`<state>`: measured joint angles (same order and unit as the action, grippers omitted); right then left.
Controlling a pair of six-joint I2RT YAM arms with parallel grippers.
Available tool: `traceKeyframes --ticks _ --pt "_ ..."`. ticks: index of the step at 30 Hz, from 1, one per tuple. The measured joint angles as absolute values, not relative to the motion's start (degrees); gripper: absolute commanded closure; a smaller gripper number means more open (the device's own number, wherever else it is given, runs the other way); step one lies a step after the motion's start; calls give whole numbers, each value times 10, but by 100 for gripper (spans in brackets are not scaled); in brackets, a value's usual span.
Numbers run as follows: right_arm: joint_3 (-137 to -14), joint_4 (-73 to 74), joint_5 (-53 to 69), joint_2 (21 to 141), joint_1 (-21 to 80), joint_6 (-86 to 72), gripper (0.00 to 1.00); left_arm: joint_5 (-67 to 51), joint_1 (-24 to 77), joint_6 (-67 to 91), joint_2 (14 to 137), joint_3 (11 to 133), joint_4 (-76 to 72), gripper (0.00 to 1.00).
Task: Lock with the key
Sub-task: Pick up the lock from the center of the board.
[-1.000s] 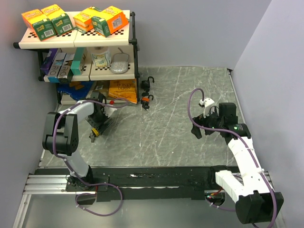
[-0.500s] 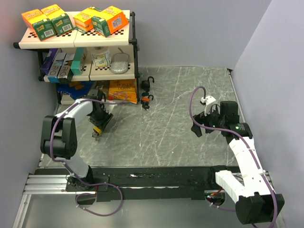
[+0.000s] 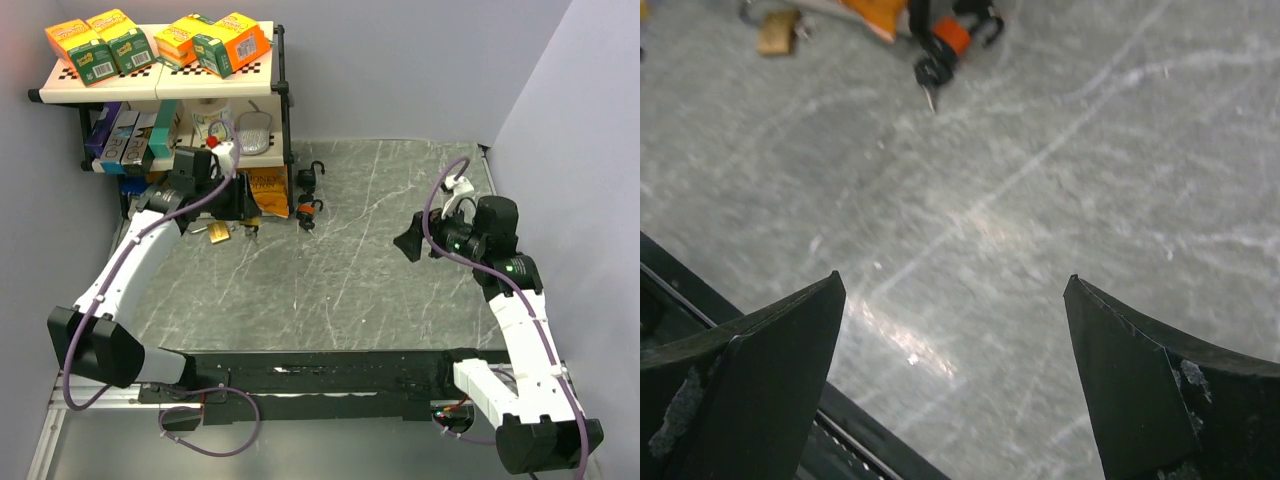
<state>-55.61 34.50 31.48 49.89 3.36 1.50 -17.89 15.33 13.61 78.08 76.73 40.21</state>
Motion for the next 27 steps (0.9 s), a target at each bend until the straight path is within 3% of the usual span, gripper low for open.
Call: traceKeyframes --ticks 10,17,27 --pt "-581 278 312 513 60 -76 0 -117 327 394 778 761 260 99" --pt "-581 245 281 516 91 -119 1 -36 395 503 871 847 233 99" --pt "-581 194 218 523 184 -142 2 -23 453 610 971 928 182 99"
